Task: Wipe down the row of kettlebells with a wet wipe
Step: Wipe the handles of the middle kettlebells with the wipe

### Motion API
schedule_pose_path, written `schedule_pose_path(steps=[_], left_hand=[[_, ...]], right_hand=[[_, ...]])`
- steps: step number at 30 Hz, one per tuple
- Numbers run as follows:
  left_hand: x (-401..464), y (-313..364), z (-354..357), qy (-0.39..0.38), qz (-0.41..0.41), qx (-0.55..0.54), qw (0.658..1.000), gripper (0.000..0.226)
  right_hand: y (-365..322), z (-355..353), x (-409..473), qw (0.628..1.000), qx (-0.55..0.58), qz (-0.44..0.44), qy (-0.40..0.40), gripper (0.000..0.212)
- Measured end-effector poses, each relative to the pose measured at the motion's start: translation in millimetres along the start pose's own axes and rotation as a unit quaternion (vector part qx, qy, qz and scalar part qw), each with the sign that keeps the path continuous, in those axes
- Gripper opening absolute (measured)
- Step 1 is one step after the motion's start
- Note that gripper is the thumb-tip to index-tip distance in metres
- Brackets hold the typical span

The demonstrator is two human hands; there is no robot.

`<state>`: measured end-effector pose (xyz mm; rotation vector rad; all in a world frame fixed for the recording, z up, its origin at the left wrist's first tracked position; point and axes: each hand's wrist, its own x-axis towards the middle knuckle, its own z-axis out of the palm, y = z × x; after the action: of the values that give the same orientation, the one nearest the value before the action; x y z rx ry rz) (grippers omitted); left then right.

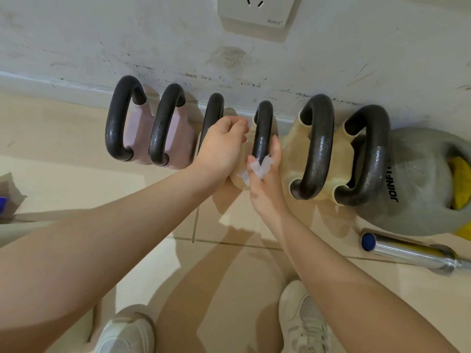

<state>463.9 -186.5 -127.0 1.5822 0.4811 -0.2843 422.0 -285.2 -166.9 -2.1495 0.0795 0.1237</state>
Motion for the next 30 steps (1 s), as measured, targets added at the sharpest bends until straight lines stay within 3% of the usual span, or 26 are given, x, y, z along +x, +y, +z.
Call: schedule_pose_path(steps=[3,4,6,9,13,18,21,23,25,27,28,30], left_hand=[[-4.9,-1.7,0.0,-0.001,-0.024,-0.008,1.000,0.021],[-6.6,-1.3,-0.3,-0.010,-0.034,0.004,0.999,0.021],[-9.7,-0.3,-1.5,-0.043,-0.064,0.031,0.997,0.022],[-16.6,1.0,0.0,-0.085,-0.105,0.030,0.990,0.032],[-18.6,-2.2,-2.5,-0.081,-0.118,0.020,0.990,0.029],[-18.0,1.4,-5.4,-0.097,-0.111,0.065,0.987,0.034],[-19.6,3.9,-4.6,-0.109,-0.100,0.083,0.986,0.030],[-18.4,3.9,-3.2,-0.106,-0.104,0.101,0.984,0.021],[-16.6,0.9,-3.5,-0.100,-0.127,0.120,0.979,0.016],[-16.2,-4.3,-3.6,-0.101,-0.145,0.117,0.977,0.016],[-16.3,-6.6,-3.1,-0.102,-0.141,0.106,0.979,0.017],[-17.5,-8.3,-3.0,-0.096,-0.129,0.073,0.984,0.022]], right_hand=[[0.0,-8.2,14.6,0.999,0.000,0.044,-0.022,0.076],[3.4,-9.8,20.3,0.996,-0.073,0.040,-0.036,0.076],[3.4,-13.2,31.1,0.978,-0.204,0.039,-0.037,0.068],[-11.1,-26.4,40.2,0.954,-0.300,0.008,0.001,0.053],[-31.8,-52.0,42.8,0.987,-0.142,0.027,0.067,0.033],[-36.4,-62.3,48.7,0.990,-0.095,-0.042,0.094,0.027],[-33.4,-53.4,40.6,0.986,-0.117,-0.120,0.012,0.022],[-21.6,-49.8,34.1,0.939,-0.236,-0.230,-0.101,0.035],[-7.2,-51.7,28.3,0.843,-0.384,-0.316,-0.205,0.054],[-0.9,-61.0,34.9,0.776,-0.459,-0.358,-0.242,0.060],[-3.1,-66.0,42.4,0.767,-0.473,-0.364,-0.236,0.060],[-12.2,-74.2,62.6,0.783,-0.477,-0.328,-0.228,0.059]])
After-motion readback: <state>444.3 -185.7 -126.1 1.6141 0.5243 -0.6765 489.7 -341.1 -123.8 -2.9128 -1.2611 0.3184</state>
